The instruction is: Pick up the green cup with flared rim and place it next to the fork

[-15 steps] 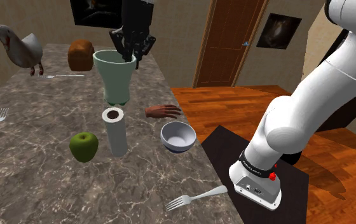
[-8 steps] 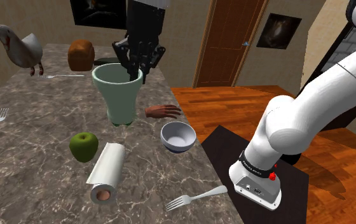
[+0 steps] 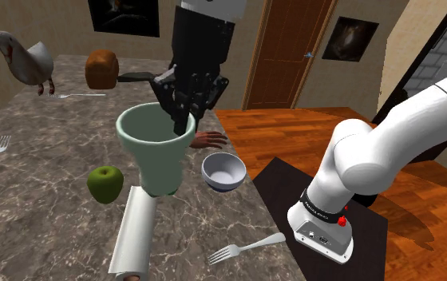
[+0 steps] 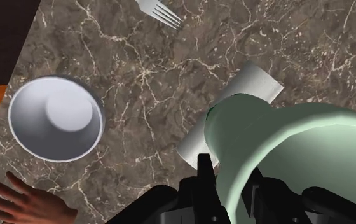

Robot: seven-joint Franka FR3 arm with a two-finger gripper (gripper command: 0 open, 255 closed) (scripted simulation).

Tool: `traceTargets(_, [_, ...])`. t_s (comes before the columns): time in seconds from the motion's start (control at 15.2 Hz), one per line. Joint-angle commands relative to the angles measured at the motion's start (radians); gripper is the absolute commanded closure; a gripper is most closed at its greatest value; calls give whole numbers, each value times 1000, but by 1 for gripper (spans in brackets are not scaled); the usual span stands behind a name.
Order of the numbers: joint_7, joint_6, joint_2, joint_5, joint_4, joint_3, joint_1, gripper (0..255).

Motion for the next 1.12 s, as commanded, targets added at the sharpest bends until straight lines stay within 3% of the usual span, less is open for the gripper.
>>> traceTargets(0.0, [47,-4,-17,18,-2,34,18,255])
traceTargets(0.59, [250,-23,-66,89,23,189,87,255])
traceTargets(1.06, [410,-15,-50,123,82,332,107,255])
